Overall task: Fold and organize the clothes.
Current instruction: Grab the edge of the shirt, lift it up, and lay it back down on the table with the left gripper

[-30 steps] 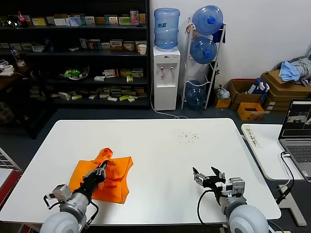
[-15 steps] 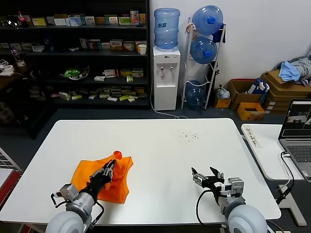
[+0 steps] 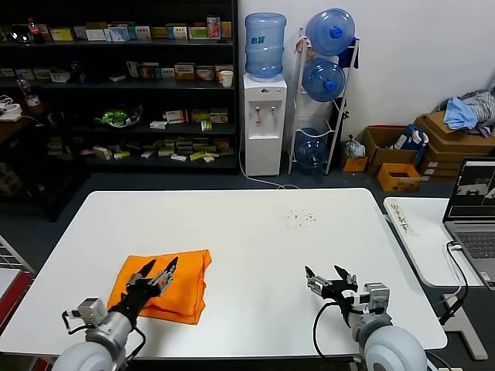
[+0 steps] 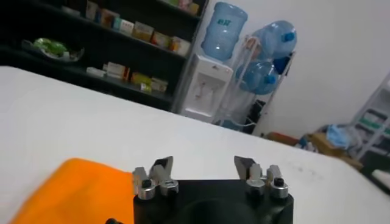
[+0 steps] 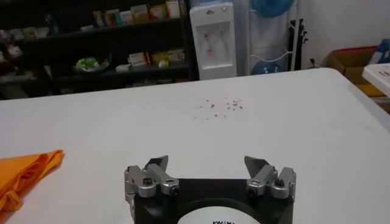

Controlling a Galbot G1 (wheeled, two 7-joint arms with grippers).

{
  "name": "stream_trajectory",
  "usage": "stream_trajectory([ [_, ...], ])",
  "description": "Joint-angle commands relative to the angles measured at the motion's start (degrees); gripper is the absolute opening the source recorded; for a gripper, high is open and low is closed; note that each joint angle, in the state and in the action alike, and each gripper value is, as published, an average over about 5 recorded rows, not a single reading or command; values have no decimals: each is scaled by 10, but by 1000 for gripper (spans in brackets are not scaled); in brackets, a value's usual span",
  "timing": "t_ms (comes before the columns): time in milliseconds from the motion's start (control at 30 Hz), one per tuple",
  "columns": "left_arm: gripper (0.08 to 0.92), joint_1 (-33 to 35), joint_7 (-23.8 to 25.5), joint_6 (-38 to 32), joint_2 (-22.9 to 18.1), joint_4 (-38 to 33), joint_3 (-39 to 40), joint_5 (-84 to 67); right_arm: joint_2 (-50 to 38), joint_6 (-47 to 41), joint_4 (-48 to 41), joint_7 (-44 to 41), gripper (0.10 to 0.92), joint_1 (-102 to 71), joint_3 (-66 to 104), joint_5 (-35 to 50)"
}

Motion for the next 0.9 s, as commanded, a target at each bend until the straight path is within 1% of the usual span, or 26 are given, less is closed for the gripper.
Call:
stream_trajectory([
  [33,788,55,66,-56,73,121,-94,72,0,1,-1,-2,823,-1,2,0],
  [100,814,56,64,-57,76,135,-97,56,0,1,-1,-2,823,-1,1,0],
  [367,823,17,40,-35,65,166,-82,0,1,1,1,-1,823,-2,1,0],
  [667,823,-11,39,-21,71,162,-67,-21,1,1,1,-1,823,-2,1,0],
  [900,823,-8,41,-19,69,161,-58,-18,-1,18,-2,-10,823,-3,4,-1],
])
